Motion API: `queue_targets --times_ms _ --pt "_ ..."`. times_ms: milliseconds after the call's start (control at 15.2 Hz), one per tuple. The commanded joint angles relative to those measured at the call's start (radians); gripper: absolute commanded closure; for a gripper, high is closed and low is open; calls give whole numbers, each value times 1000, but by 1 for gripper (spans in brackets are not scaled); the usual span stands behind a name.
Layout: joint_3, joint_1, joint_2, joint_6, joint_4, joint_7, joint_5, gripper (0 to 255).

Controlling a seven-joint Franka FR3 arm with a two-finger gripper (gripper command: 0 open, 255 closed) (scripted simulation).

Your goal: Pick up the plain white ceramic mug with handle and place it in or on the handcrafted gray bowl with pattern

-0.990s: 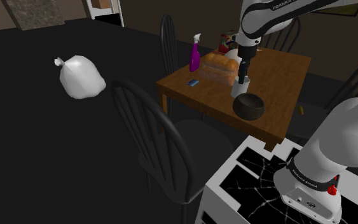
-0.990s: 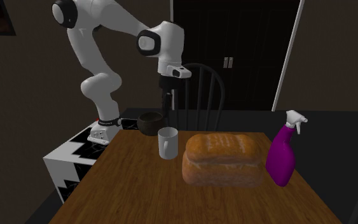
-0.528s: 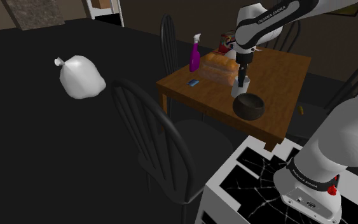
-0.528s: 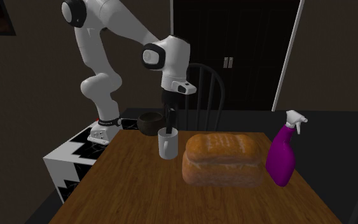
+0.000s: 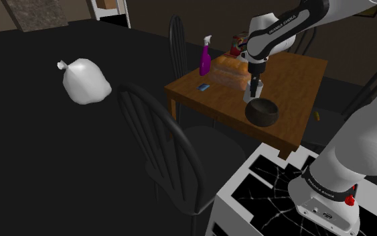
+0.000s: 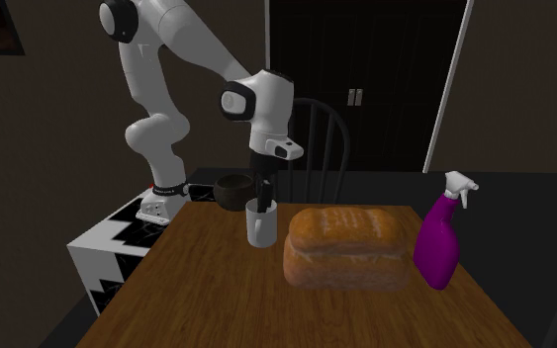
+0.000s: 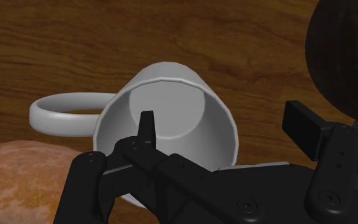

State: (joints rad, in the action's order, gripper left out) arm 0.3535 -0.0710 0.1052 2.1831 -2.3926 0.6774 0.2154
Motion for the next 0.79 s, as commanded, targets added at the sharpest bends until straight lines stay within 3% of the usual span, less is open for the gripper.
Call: queue_targets --times_ms 0,198,264,726 --pt "0 0 -1 2 -1 0 0 0" --pt "0 0 -1 2 -1 0 0 0" --pt "0 0 -1 2 -1 0 0 255" --pt "0 0 -1 2 -1 0 0 255"
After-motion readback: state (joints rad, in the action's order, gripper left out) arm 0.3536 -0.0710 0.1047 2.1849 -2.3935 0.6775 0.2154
